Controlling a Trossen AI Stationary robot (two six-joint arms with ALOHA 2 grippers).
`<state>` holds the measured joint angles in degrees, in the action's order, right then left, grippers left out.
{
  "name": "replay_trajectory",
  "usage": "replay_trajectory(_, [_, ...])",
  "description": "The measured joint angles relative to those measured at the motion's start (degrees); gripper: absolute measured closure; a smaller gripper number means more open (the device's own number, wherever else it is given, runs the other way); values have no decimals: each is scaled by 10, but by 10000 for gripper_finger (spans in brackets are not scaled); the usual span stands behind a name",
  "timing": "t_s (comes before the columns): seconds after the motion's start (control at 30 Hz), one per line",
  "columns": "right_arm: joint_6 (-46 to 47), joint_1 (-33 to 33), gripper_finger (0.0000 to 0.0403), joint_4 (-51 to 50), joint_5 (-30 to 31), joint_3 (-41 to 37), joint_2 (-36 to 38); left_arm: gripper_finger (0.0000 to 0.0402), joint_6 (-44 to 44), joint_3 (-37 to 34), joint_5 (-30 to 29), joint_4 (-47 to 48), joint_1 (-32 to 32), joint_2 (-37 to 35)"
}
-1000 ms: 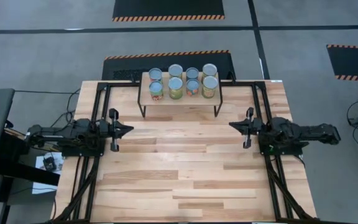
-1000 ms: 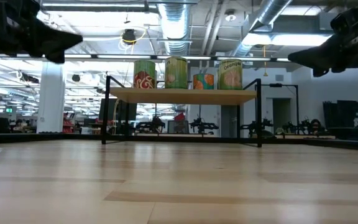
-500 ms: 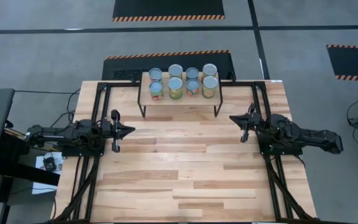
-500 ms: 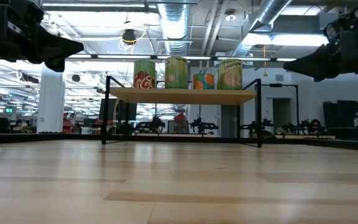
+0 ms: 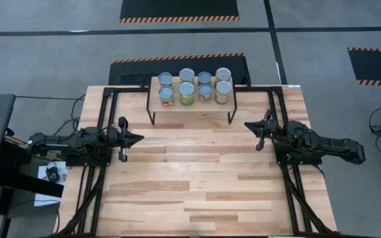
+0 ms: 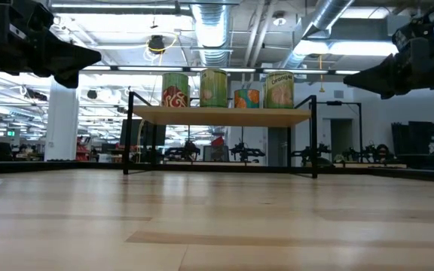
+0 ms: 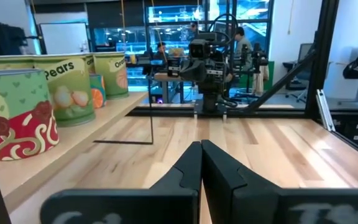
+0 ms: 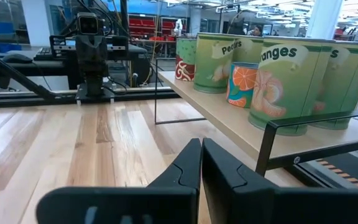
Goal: Pick and place cans onto a shelf
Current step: Return to Home Position
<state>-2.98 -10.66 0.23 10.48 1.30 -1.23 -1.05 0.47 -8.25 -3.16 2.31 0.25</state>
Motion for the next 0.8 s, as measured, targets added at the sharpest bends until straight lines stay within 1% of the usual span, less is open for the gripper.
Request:
replay_trajectory(0.17, [0, 0, 365, 0, 0, 0, 0, 401, -13, 0, 0, 0, 0, 0])
replay_trajectory(0.8, [0, 0, 365, -1, 1, -1, 0, 401, -16, -1, -1, 0, 0, 0])
